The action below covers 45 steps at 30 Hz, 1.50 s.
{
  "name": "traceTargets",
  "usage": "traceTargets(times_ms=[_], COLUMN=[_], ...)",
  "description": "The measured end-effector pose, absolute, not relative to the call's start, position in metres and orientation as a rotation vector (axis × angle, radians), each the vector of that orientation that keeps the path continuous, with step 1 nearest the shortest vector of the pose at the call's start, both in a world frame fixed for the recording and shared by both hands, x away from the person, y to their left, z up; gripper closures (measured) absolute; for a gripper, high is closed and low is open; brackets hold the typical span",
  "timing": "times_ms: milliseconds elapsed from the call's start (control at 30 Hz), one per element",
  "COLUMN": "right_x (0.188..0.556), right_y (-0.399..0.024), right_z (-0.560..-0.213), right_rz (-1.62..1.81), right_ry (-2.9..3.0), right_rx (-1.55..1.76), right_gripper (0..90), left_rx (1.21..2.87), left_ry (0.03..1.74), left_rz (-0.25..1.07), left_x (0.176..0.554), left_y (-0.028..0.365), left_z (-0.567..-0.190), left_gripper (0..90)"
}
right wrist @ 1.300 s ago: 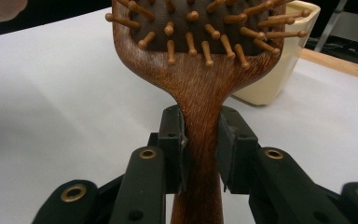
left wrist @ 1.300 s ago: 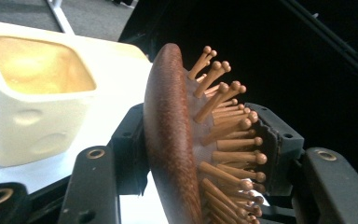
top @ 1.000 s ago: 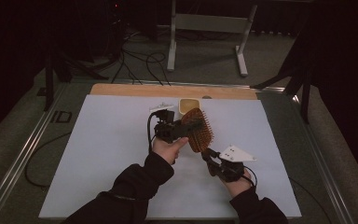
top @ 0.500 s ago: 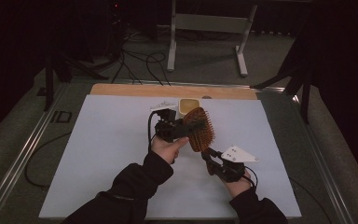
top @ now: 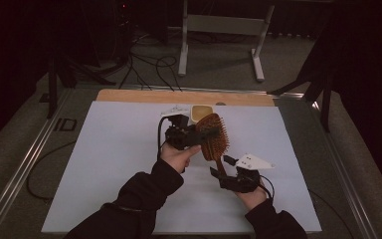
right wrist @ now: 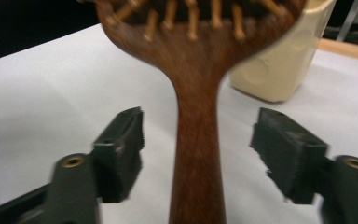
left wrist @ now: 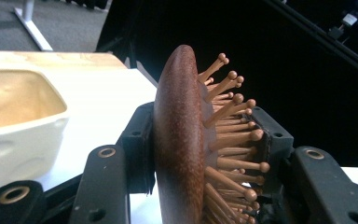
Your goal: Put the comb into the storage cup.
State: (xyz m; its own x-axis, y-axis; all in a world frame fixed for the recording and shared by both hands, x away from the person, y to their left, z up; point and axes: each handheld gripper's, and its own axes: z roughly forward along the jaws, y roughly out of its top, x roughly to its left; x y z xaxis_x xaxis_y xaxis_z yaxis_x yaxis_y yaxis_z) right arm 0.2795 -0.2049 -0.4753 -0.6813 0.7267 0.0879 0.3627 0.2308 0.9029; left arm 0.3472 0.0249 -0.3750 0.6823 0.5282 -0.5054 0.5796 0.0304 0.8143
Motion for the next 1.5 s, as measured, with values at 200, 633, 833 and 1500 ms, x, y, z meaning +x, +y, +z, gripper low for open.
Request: traceTargets(times_ms=[200,633,833,1500], right_x=[0.282,0.282,0.279,0.270], right_y=[-0.210,-0.212,-0.216,-0.235], right_z=[-0.476,-0.475,-0.476,-0.479], right_rz=[1.489,1.464,1.471,1.458], right_ry=[2.202,2.219,2.244,2.238], right_rx=[1.023,1.004,0.974,0.939], right_gripper=[14.9,10.2,9.9,9.9], left_rx=[1.608,1.593,1.565,1.515], left_ry=[0.902,0.870,0.870,0.918], left_rz=[-0.032,0.010,0.018,0.058], left_x=[0.349,0.357,0.362,0.387], left_y=[0.031,0.046,0.055,0.074], left_z=[-0.365,-0.338,-0.330,-0.315], left_gripper=[51.6,51.6,51.6,51.6])
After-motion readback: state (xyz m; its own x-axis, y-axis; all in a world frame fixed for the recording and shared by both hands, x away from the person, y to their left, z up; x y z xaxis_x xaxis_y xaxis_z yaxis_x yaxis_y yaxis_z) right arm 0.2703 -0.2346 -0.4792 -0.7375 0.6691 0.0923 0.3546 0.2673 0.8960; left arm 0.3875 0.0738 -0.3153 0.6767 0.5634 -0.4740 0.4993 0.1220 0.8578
